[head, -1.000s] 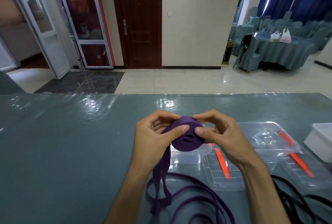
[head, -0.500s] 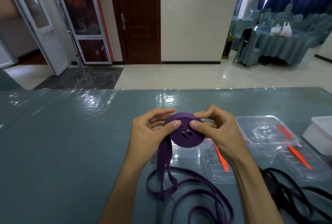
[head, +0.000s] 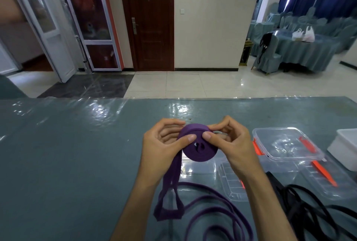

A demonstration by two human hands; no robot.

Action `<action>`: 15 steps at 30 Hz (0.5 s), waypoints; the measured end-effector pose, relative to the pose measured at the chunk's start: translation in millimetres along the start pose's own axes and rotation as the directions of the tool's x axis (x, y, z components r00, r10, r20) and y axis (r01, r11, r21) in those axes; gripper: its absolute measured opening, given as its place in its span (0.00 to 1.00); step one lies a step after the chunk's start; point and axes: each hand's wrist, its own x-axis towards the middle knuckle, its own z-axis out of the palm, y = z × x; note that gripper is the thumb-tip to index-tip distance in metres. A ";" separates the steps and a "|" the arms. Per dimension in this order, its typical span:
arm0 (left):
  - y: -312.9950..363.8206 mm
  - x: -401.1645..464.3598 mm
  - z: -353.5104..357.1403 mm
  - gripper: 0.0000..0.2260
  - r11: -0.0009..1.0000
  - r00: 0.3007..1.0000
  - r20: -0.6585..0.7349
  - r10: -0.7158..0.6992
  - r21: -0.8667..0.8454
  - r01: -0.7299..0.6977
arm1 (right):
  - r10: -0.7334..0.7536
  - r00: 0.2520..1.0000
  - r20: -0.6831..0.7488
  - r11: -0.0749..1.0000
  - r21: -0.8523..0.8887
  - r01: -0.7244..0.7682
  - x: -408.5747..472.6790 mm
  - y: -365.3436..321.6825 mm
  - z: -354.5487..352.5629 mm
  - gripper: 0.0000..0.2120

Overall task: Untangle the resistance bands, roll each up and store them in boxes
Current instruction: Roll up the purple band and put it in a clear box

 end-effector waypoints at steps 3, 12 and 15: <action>3.5 3.9 3.5 0.16 0.999 0.998 0.033 0.044 -0.018 -0.043 | -0.069 0.991 -0.114 0.996 0.053 0.076 3.7 -1.1 6.4 0.12; 8.0 7.9 -6.8 0.25 0.994 0.991 0.134 0.017 0.107 -0.032 | 0.008 1.000 -0.013 0.999 0.045 -0.008 1.2 -4.1 1.9 0.09; 7.5 8.0 -5.6 0.25 0.994 0.989 0.151 0.008 0.110 -0.024 | -0.025 1.000 -0.007 1.000 -0.012 0.025 3.0 -9.7 3.0 0.09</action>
